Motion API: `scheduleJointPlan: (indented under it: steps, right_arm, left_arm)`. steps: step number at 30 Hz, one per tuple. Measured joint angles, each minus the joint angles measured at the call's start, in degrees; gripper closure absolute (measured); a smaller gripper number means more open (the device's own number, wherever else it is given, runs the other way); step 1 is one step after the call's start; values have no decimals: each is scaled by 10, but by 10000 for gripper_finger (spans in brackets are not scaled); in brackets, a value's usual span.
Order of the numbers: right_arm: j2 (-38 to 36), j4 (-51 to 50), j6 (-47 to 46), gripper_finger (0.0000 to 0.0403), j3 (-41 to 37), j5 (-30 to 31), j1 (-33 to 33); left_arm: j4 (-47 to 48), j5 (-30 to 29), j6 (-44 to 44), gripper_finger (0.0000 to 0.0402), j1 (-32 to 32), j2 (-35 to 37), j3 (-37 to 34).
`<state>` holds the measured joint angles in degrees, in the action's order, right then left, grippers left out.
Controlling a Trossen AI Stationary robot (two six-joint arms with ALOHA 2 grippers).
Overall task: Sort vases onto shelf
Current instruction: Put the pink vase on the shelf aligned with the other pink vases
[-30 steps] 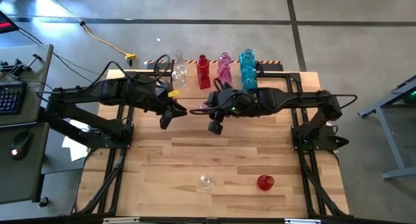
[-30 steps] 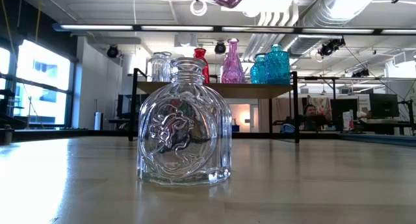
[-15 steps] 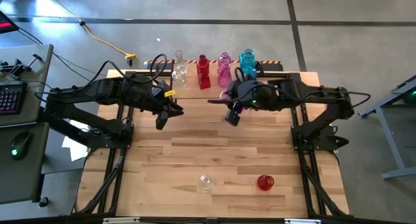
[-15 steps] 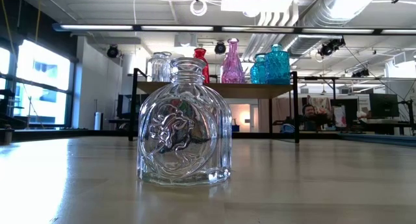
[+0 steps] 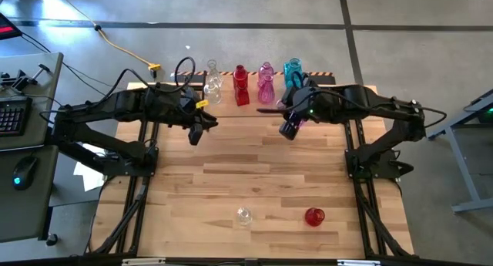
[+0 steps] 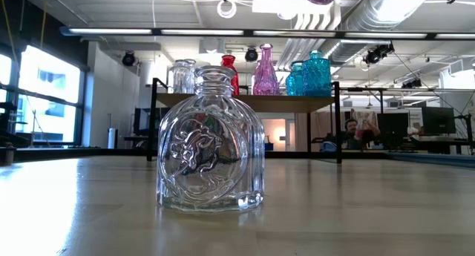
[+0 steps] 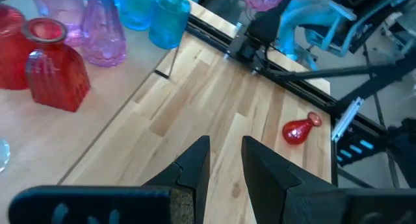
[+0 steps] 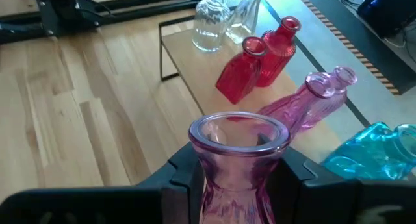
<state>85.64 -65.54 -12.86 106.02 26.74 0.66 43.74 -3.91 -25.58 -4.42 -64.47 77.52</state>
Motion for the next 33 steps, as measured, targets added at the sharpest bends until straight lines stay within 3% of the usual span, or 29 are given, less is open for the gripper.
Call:
scheduleJointPlan:
  steps: [21,33]
  right_arm:
    - [-7,-77,13,304,0,-6,-14]
    - [-64,-98,3,304,0,2,-14]
  left_arm:
    - [-1,0,-13,321,-21,0,0]
    - [-4,-11,-14,321,-21,0,0]
